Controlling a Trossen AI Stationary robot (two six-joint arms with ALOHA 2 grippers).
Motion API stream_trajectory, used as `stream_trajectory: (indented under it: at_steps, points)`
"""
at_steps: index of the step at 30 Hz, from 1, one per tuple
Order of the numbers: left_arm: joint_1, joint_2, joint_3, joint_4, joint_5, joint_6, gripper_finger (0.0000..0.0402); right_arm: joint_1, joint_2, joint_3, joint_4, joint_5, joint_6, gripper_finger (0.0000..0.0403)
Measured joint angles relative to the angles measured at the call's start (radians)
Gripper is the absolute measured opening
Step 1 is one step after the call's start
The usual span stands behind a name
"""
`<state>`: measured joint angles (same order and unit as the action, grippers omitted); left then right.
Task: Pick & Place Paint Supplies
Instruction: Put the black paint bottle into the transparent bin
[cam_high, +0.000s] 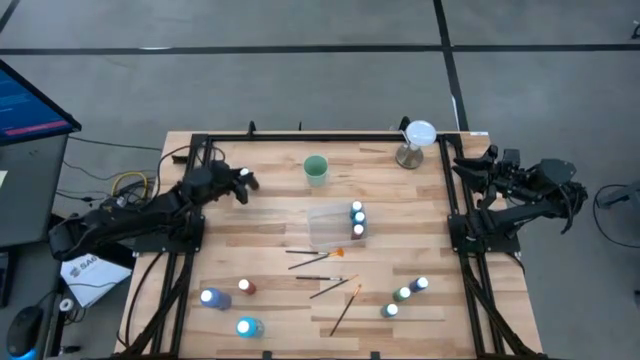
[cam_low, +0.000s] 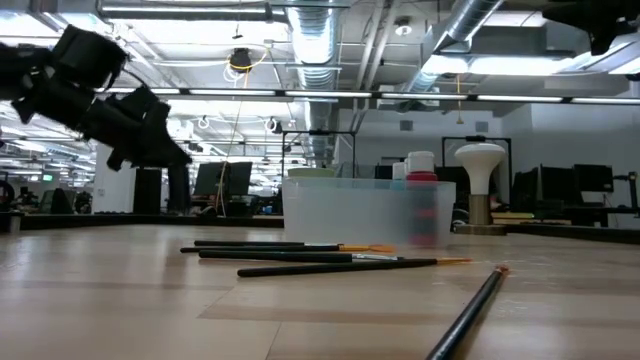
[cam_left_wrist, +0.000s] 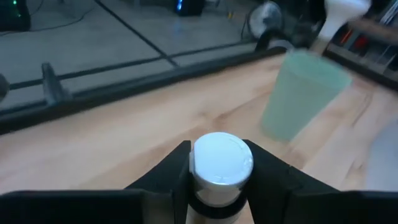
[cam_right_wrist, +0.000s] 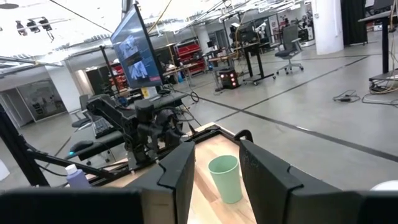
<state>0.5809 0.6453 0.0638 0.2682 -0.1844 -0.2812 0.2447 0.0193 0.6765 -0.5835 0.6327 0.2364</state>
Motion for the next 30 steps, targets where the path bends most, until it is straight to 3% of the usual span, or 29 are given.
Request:
stream_trajectory:
  at_steps: [5, 12, 19, 30]
  points:
    - [-0.045, 0.000, 0.071, 0.008, 0.000, -0.042, 0.0112, 0.001, 0.000, 0.000, 0.007, -0.009, -0.051, 0.0122]
    - [-0.128, -0.001, 0.161, 0.016, 0.000, -0.042, 0.0115, 0.003, -0.014, -0.046, 0.103, -0.203, -0.077, 0.0122]
    - [-0.181, -0.001, 0.225, 0.020, 0.000, -0.045, 0.0114, 0.003, -0.014, -0.244, 0.279, -0.221, -0.008, 0.0122]
    - [-0.288, -0.001, 0.337, 0.033, -0.001, -0.043, 0.0116, 0.005, -0.015, -0.494, 0.657, -0.411, 0.104, 0.0122]
